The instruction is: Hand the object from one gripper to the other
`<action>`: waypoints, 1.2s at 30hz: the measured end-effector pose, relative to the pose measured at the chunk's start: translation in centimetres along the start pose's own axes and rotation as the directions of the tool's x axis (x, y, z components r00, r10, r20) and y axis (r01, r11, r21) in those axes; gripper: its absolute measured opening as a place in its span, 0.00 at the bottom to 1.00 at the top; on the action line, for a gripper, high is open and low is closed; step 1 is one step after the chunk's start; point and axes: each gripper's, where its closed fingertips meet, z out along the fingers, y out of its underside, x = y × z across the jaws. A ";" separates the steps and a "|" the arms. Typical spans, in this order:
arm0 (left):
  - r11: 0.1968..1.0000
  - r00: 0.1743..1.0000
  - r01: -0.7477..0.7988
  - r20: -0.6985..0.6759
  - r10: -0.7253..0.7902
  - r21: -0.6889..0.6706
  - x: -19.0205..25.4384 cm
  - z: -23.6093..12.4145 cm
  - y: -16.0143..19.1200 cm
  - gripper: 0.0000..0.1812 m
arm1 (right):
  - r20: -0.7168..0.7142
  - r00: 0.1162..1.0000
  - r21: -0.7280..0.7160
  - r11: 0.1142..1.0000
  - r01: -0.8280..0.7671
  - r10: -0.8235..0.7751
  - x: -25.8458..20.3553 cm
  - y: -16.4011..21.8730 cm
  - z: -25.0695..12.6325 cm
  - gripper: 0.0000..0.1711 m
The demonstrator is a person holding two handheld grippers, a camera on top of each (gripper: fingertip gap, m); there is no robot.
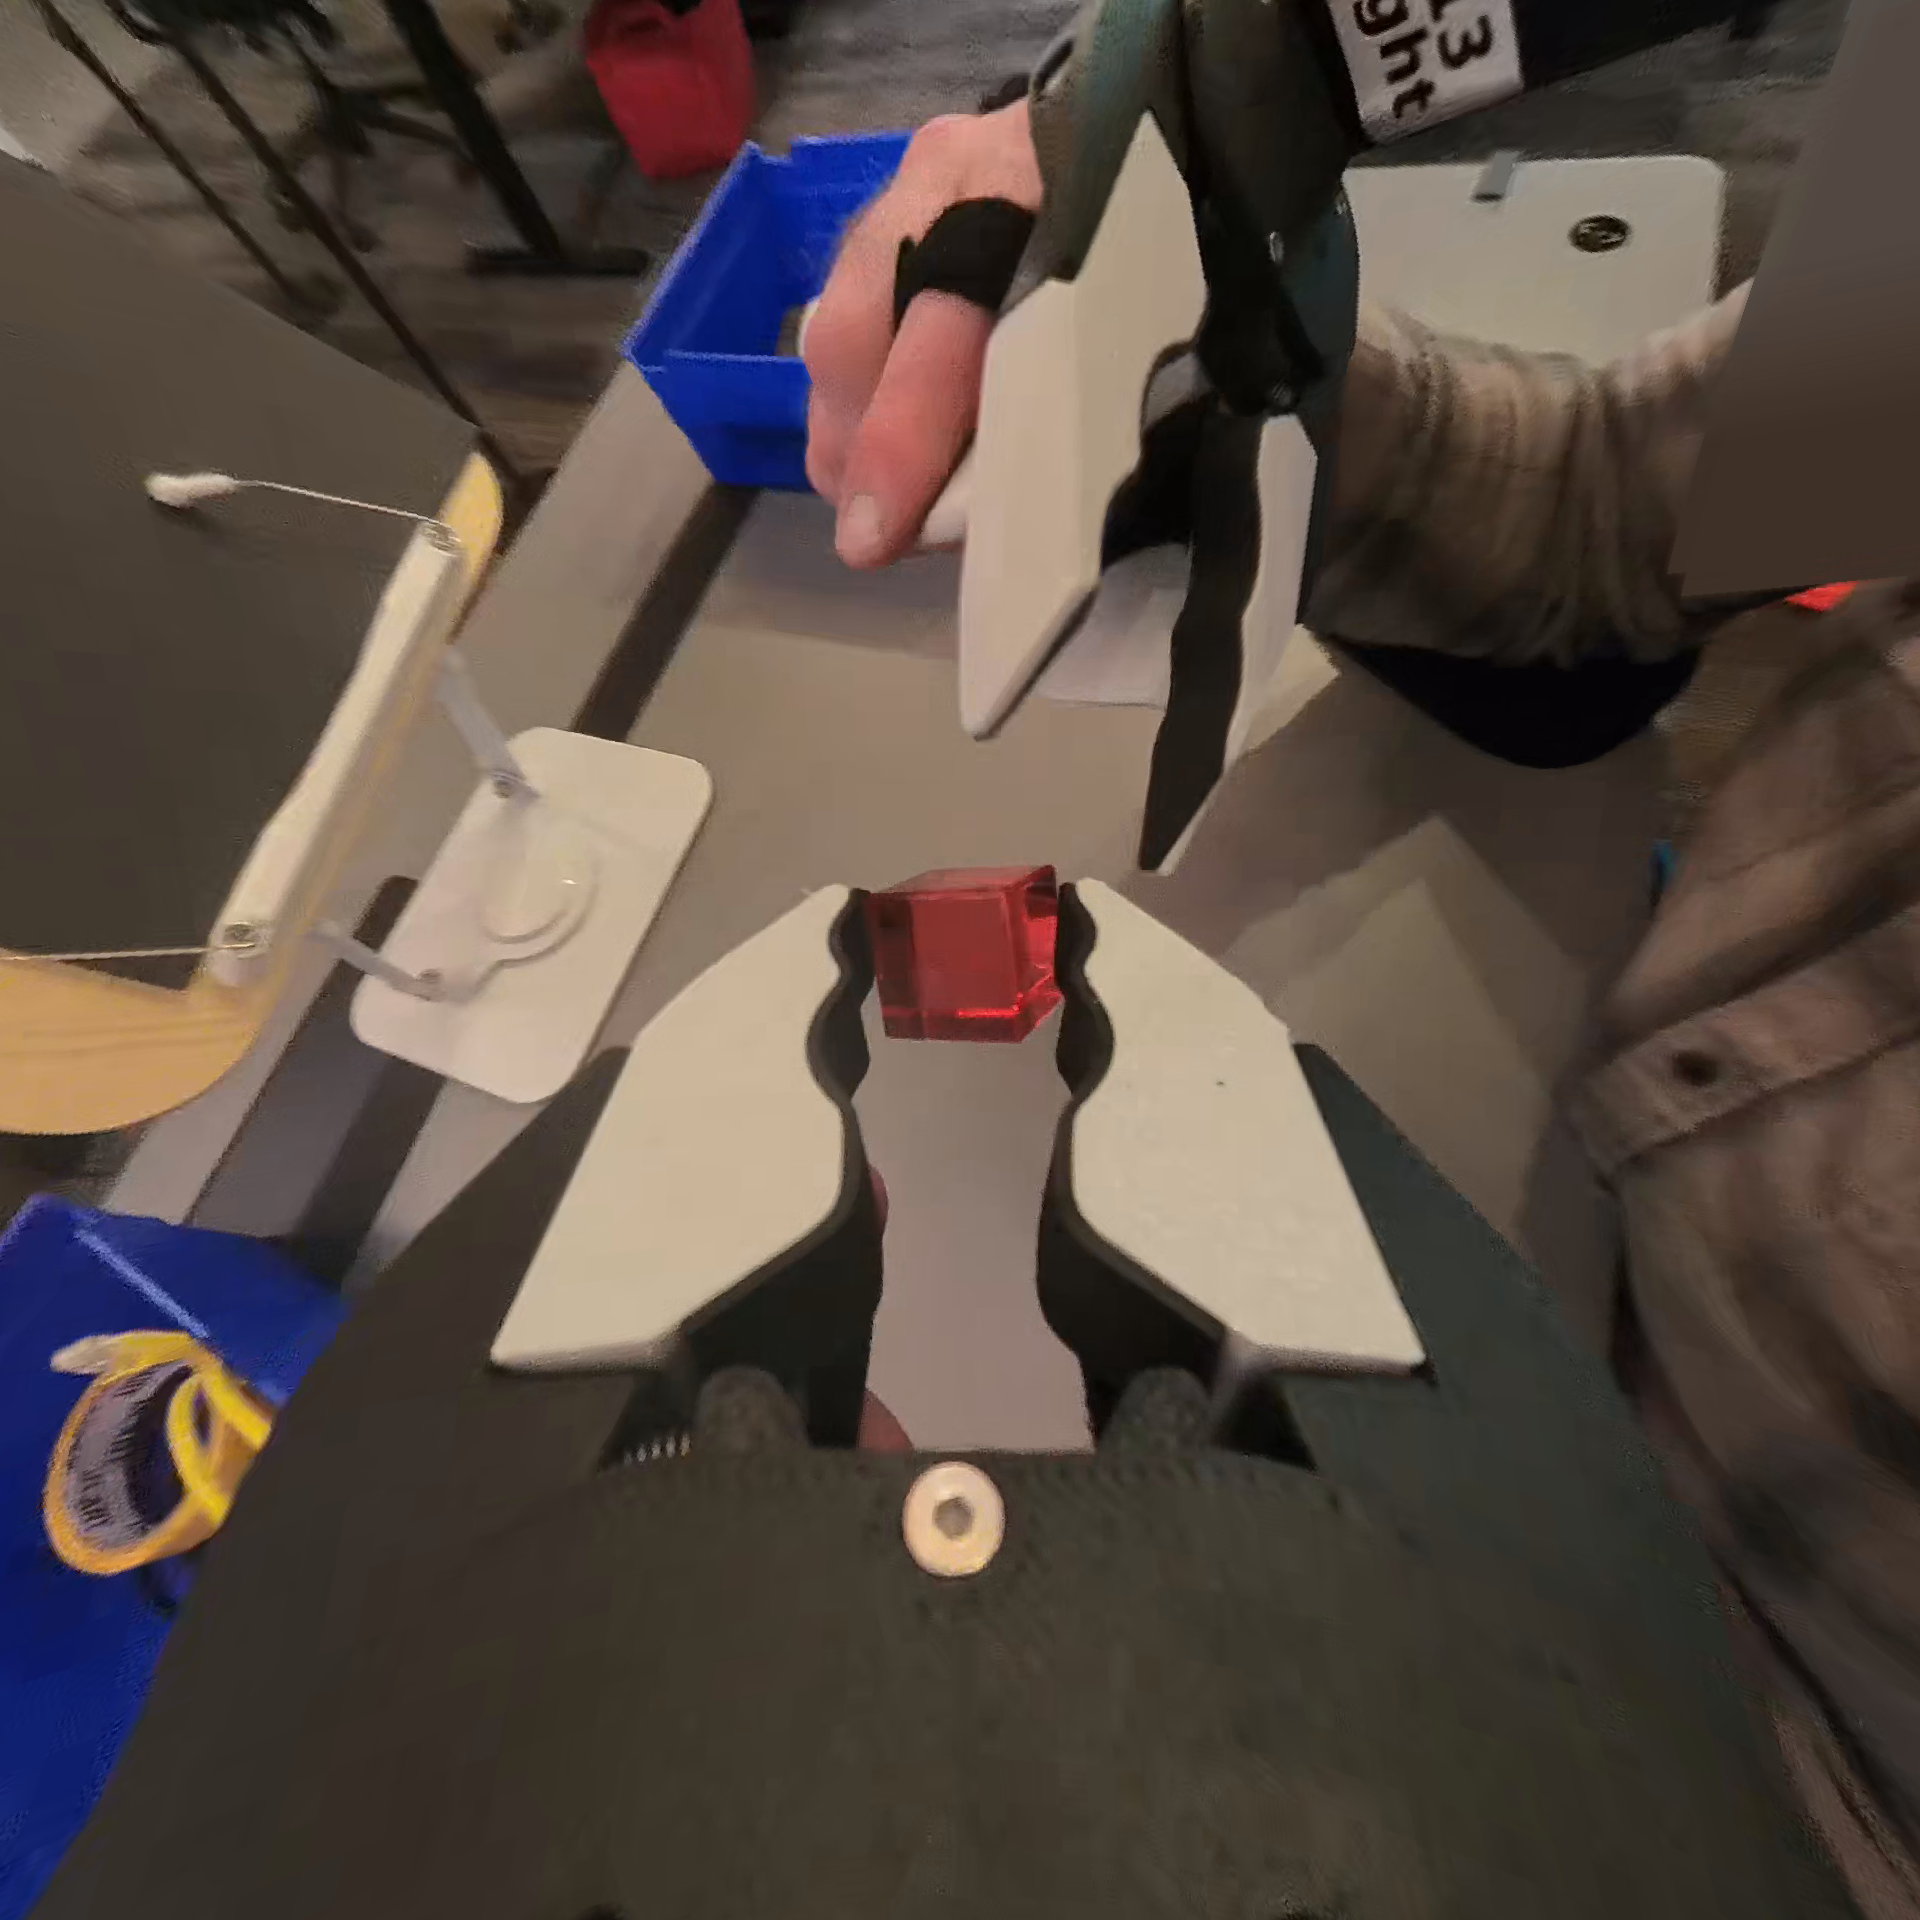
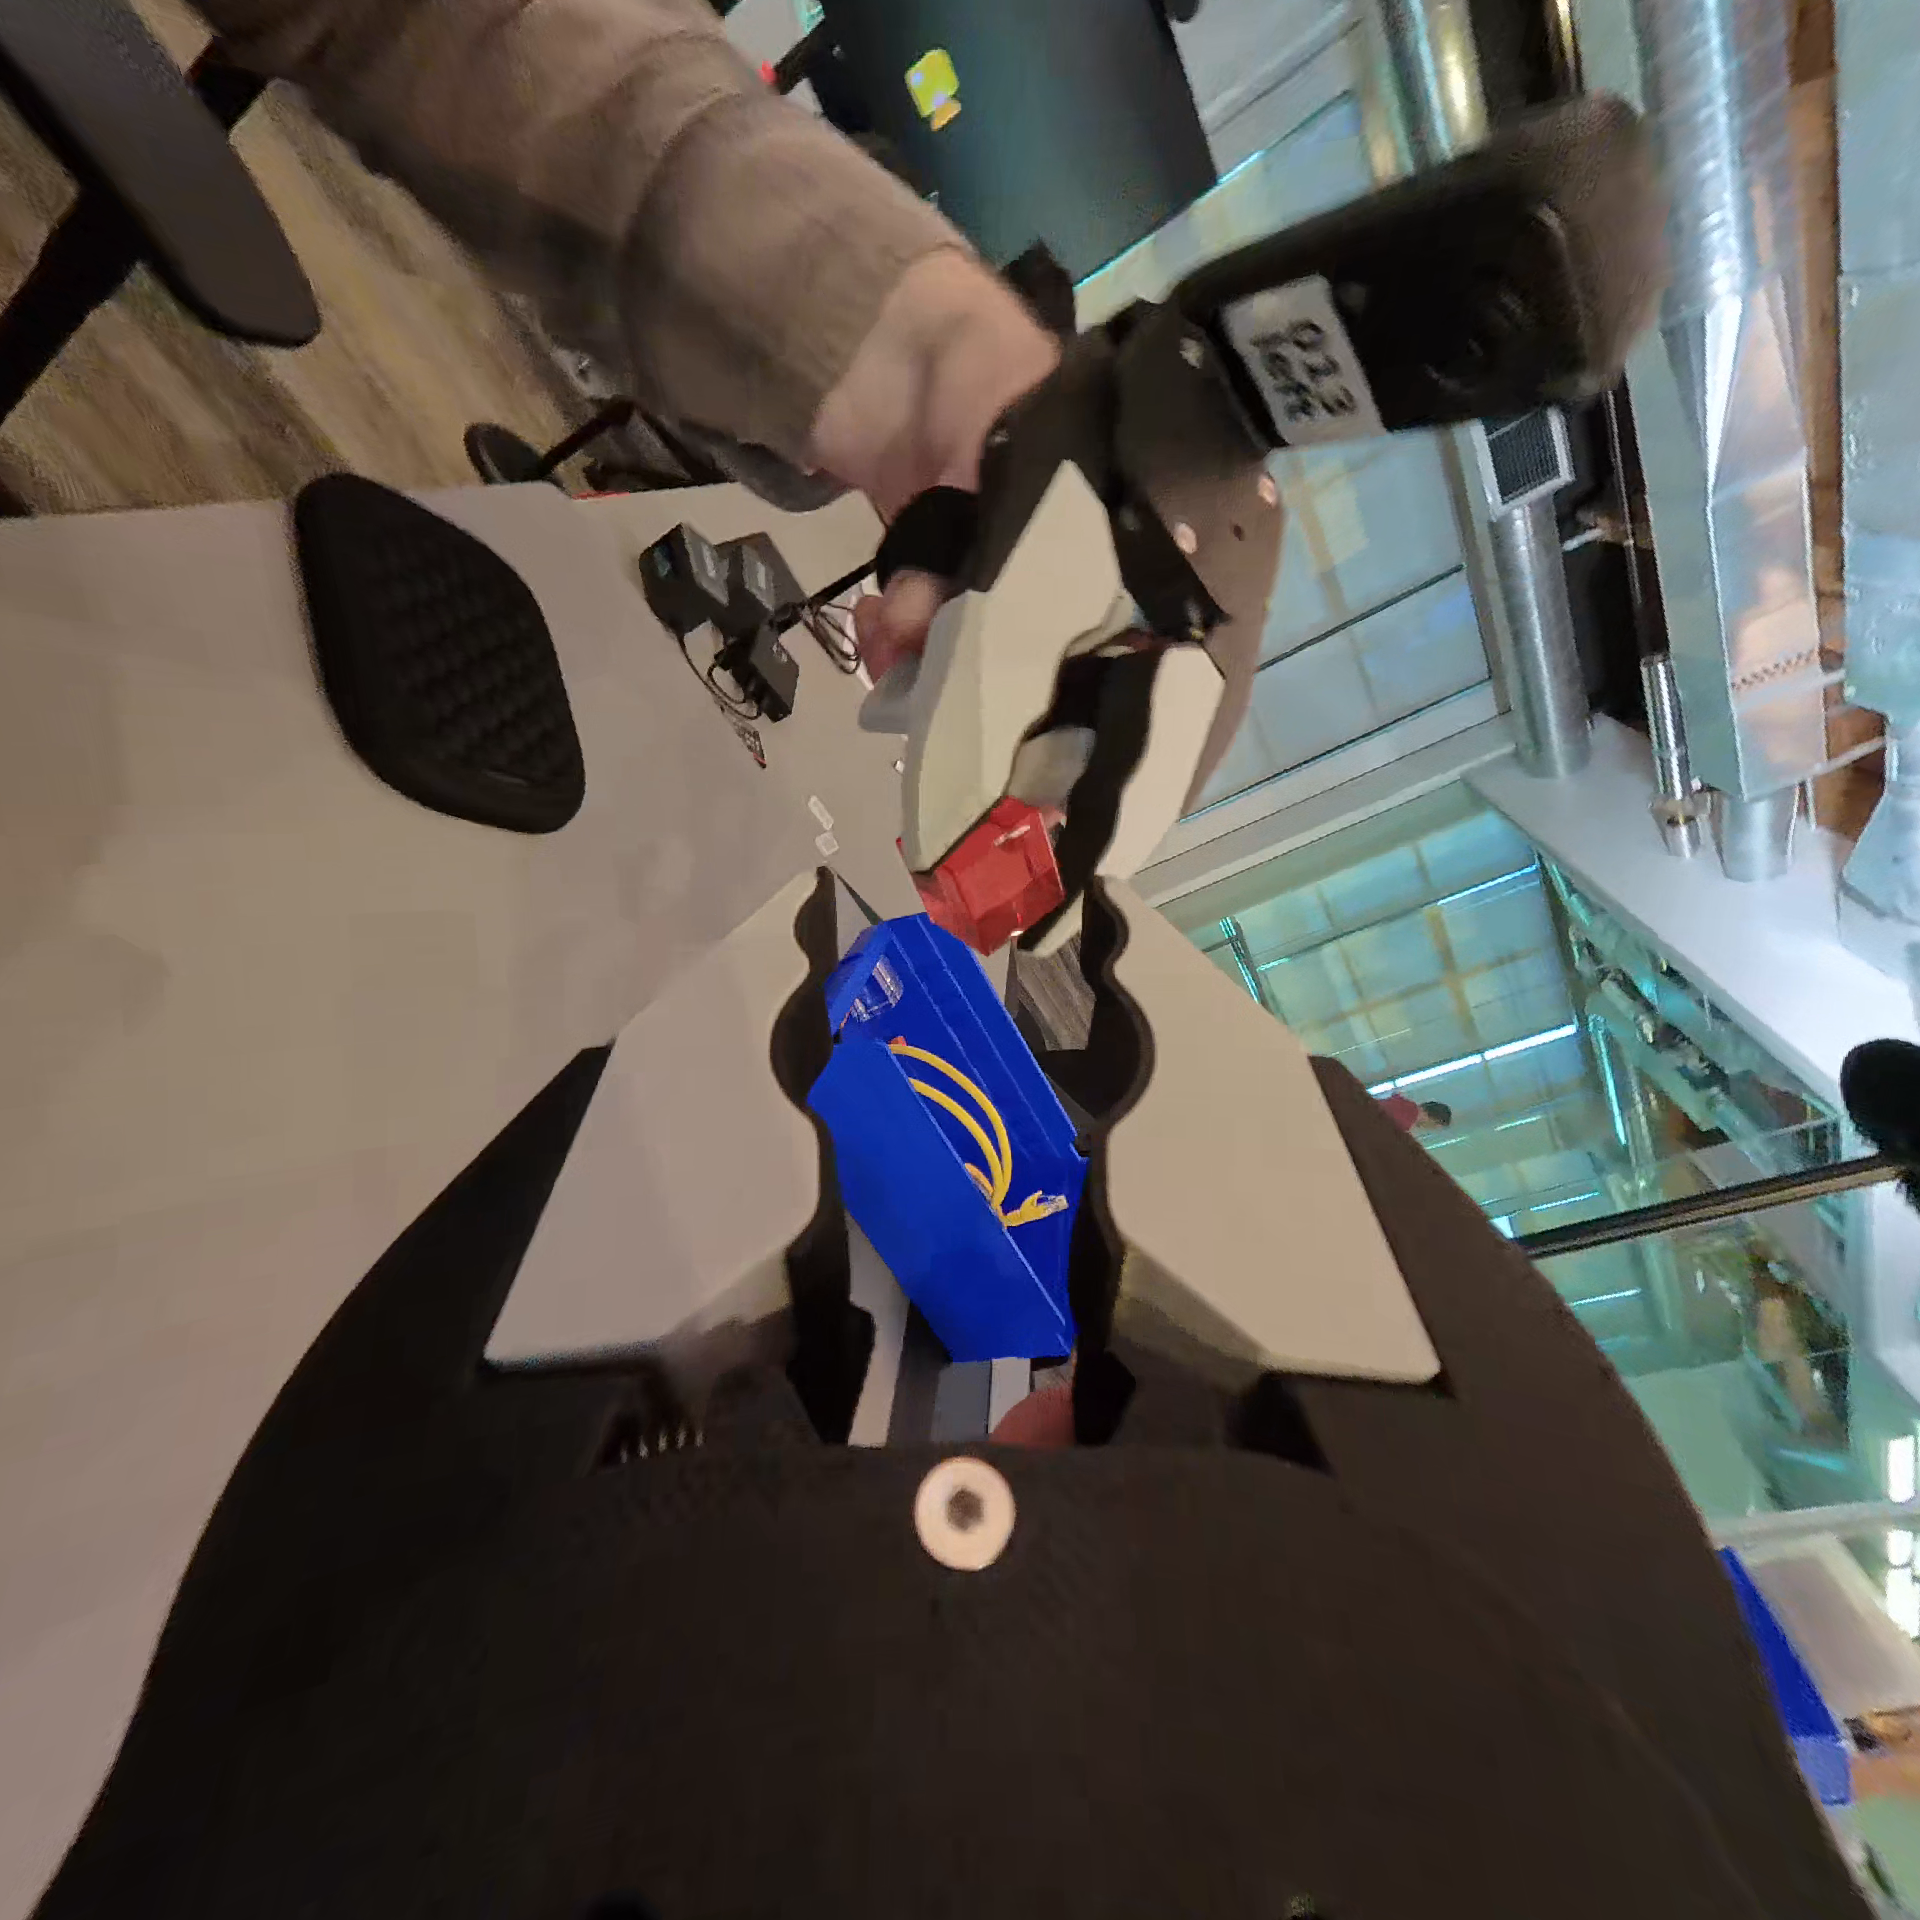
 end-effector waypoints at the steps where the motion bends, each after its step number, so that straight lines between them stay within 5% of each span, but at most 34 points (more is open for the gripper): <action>1: 1.000 1.000 0.008 -0.021 -0.008 -0.007 0.1 0.1 0.0 0.18 | 0.011 1.000 -0.010 1.000 0.021 -0.021 -0.4 -0.2 0.3 0.27; 12: 0.965 0.942 -0.126 -0.334 0.044 -0.229 4.2 1.7 2.0 0.18 | 0.123 0.986 -0.064 0.991 0.122 -0.113 -3.4 0.0 2.5 0.21; 21: 0.929 0.900 -0.223 -0.428 0.080 -0.296 5.3 1.8 3.0 0.18 | 0.195 0.976 -0.112 0.987 0.118 -0.095 -5.0 0.5 3.3 0.15; 29: 0.889 0.925 -0.377 -0.053 0.377 -0.258 0.8 1.0 1.0 0.30 | -0.017 0.999 -0.058 0.997 -0.043 0.042 -0.3 1.1 2.4 0.15; 33: 0.816 0.811 -0.493 0.181 0.556 -0.301 -1.4 0.0 -0.5 0.32 | -0.143 0.986 -0.100 0.990 -0.096 0.081 2.0 2.5 2.1 0.14; 36: 0.699 0.621 -0.592 0.325 0.713 -0.401 -2.9 -0.3 -1.4 0.34 | -0.181 0.946 -0.019 0.961 -0.277 0.269 3.3 2.5 2.0 0.15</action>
